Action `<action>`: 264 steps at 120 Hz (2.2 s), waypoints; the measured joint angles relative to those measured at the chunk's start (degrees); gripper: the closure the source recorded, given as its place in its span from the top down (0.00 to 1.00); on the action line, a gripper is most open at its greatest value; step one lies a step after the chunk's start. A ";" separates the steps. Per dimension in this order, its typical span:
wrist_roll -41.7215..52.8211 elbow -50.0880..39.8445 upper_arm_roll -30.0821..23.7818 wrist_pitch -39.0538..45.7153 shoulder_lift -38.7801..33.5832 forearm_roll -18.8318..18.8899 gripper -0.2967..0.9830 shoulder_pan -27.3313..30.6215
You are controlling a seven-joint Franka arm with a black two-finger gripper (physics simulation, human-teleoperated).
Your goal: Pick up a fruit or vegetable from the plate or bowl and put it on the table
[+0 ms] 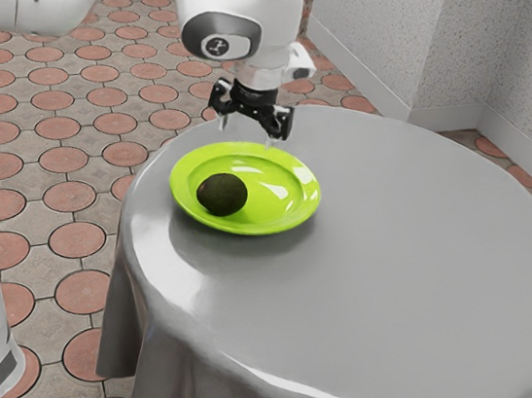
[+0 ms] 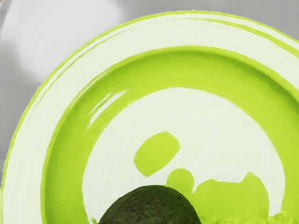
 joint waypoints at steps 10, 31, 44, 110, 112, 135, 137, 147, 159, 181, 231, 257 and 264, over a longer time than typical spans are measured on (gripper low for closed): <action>8.29 -5.33 -3.48 2.12 -3.90 0.35 0.77 3.95; 26.28 -9.22 -16.95 7.30 -6.33 -4.45 0.77 17.52; 35.15 -13.28 -17.95 8.94 -8.95 -7.49 0.77 19.81; 61.46 -25.29 -17.98 13.54 -17.77 -17.02 0.77 22.91; 61.94 -25.30 -17.95 13.59 -17.76 -17.09 0.77 23.29; 66.59 -25.23 -17.49 14.50 -15.18 -17.44 0.77 25.95; 66.93 -25.22 -17.47 14.67 -14.93 -17.45 0.77 26.17; 68.51 -25.13 -17.47 15.58 -14.00 -17.47 0.77 26.63; 70.14 -24.95 -17.49 16.92 -12.25 -17.49 0.77 26.57; 72.51 -24.83 -17.49 19.46 -9.19 -18.30 0.77 26.59; 75.84 -24.79 -17.42 24.09 -4.14 -19.33 0.77 27.87; 76.38 -24.64 -17.40 25.57 -4.13 -20.31 0.47 28.40; 75.99 -24.45 -17.39 25.97 -4.33 -19.66 0.46 28.27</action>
